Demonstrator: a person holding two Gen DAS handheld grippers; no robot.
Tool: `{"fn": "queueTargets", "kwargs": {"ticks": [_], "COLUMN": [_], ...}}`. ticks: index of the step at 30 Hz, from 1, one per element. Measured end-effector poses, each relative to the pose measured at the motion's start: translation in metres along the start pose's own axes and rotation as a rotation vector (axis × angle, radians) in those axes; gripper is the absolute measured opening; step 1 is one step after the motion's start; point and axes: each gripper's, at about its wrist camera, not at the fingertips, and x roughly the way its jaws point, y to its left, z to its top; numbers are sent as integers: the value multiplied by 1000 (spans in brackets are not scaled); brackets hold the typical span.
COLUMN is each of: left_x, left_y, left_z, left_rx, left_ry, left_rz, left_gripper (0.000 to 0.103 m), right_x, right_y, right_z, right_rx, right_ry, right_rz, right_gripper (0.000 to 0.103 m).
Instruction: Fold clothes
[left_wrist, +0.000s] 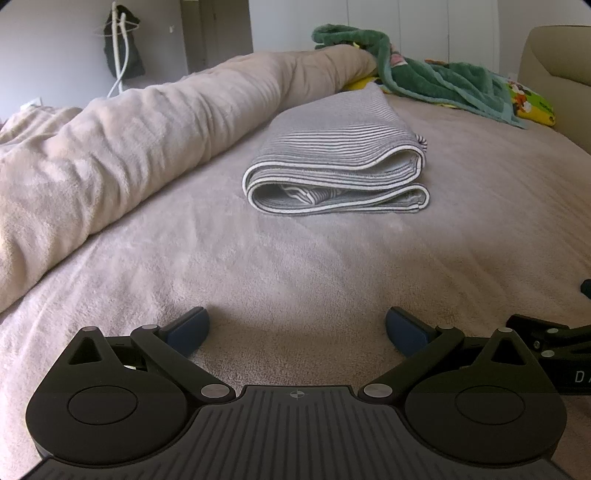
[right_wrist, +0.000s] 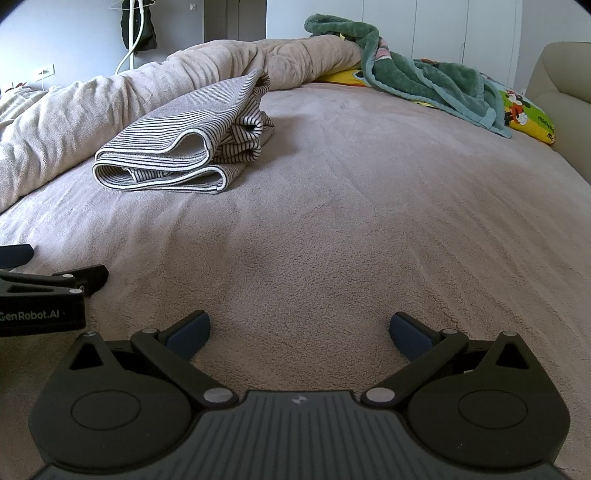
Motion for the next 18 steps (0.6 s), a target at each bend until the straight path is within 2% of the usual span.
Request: {"fn": "queueTargets", "kwargs": {"ticks": [18], "left_x": [1], "left_y": [0], "left_z": [4], "left_rx": [6], "left_ry": [33], "left_rz": [3], "left_gripper": [103], "right_x": [0], "right_y": [0], "right_z": [0], "right_rx": [0], "right_ry": [-1], "right_rz": [1], "right_gripper": [103]}}
